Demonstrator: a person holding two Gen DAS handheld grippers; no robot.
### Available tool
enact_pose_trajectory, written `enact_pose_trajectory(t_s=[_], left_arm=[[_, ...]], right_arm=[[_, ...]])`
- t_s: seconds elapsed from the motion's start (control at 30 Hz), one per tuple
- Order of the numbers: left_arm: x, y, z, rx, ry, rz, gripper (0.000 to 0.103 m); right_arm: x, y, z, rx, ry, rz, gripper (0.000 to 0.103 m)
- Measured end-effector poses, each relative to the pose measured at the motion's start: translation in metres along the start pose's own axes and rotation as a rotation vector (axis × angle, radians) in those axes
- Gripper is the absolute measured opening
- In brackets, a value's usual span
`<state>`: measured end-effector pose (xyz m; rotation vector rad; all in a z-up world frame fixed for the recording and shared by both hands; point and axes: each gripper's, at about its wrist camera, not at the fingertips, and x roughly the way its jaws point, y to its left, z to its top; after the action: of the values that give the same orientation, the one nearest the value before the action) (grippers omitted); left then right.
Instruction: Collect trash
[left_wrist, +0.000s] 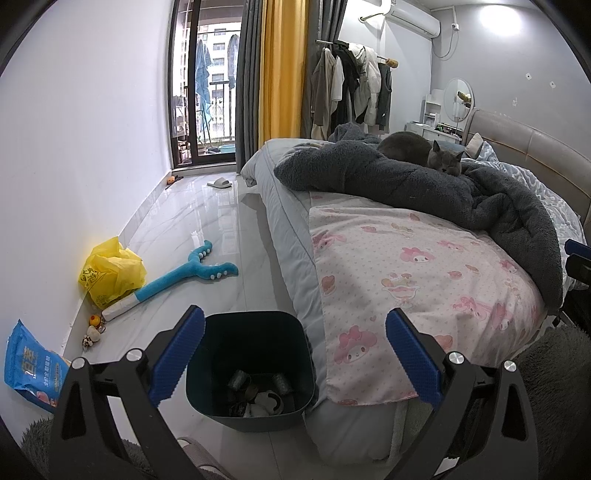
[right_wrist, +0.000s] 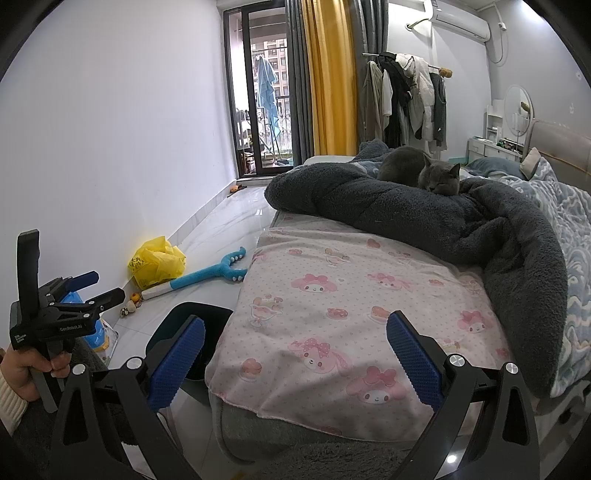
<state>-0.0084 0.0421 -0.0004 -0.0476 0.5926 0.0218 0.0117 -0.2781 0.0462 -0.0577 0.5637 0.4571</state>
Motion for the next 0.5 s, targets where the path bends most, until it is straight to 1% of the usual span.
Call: enact_pose_trajectory(t_s=[0.5], left_arm=[[0.0,0.0001,-0.0011,0.0,0.003,-0.004,0.1]], right_arm=[[0.0002,0.0002,0.0001,-0.001,0.001,-0.001,0.1]])
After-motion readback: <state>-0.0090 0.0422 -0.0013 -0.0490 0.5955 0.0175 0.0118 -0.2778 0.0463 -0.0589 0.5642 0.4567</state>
